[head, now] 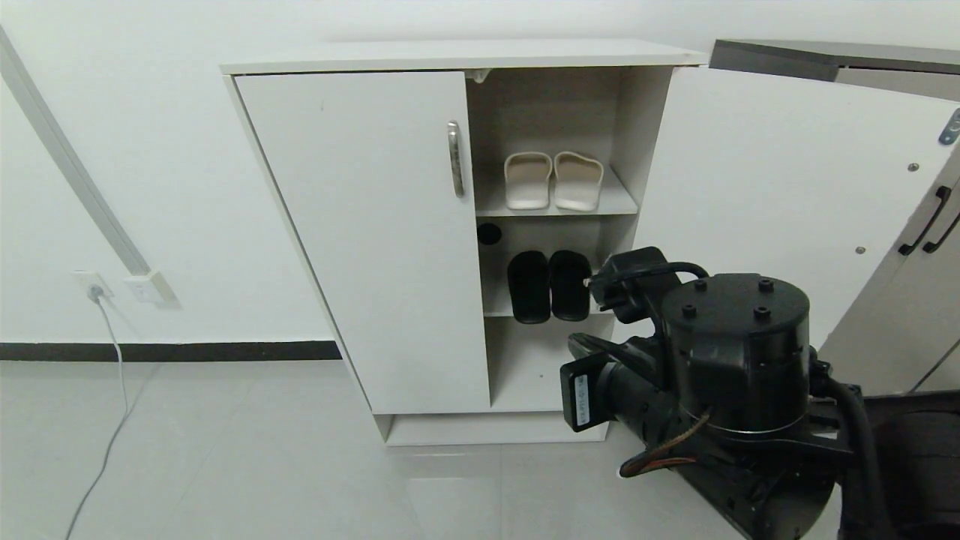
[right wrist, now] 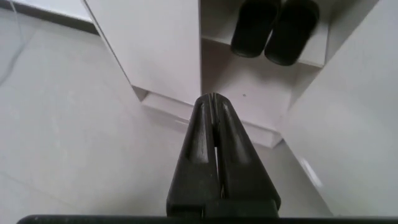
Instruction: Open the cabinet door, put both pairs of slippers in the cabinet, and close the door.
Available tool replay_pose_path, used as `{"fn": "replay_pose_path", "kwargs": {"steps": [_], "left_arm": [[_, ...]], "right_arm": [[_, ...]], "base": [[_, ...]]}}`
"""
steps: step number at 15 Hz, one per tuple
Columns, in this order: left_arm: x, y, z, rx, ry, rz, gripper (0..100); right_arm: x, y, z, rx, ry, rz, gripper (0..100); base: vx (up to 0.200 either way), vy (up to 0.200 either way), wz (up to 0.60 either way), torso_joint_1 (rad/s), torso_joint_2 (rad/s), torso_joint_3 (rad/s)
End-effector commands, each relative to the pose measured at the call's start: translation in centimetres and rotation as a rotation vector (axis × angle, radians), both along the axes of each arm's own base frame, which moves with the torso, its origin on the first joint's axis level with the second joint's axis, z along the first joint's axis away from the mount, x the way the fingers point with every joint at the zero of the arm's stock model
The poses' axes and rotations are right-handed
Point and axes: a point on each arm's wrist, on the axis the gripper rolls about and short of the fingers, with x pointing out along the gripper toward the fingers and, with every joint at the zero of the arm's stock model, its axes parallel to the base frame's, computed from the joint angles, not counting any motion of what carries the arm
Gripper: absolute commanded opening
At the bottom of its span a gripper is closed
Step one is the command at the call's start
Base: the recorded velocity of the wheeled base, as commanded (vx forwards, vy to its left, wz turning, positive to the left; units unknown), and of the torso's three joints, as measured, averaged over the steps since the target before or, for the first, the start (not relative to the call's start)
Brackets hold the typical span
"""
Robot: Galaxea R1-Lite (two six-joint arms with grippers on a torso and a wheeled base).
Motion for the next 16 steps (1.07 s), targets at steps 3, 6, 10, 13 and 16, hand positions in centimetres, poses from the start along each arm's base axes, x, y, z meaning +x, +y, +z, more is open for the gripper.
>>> {"fn": "replay_pose_path", "kwargs": {"steps": [3,6,10,13,16], "left_arm": [[0.01,0.00,0.00,0.000,0.001,-0.001,0],[0.01,0.00,0.00,0.000,0.001,-0.001,0],[0.01,0.00,0.00,0.000,0.001,-0.001,0],[0.01,0.00,0.02,0.000,0.000,0.001,0],[0.01,0.00,0.00,0.000,0.001,0.001,0]], "right_arm": [[0.24,-0.22,-0.74,-0.032,0.008,-0.007,0],[0.24,-0.22,-0.74,-0.032,0.008,-0.007,0],[0.27,-0.18,-0.98,-0.043,0.012,-0.007,0],[0.35,-0.07,-1.13,-0.047,0.015,-0.007,0],[0.35,-0.06,-1.22,-0.054,0.015,-0.007,0]], "base": [[0.000,0.000,0.00,0.000,0.00,0.000],[0.000,0.000,0.00,0.000,0.00,0.000],[0.000,0.000,0.00,0.000,0.00,0.000],[0.000,0.000,0.00,0.000,0.00,0.000],[0.000,0.000,0.00,-0.002,-0.16,-0.233]]}}
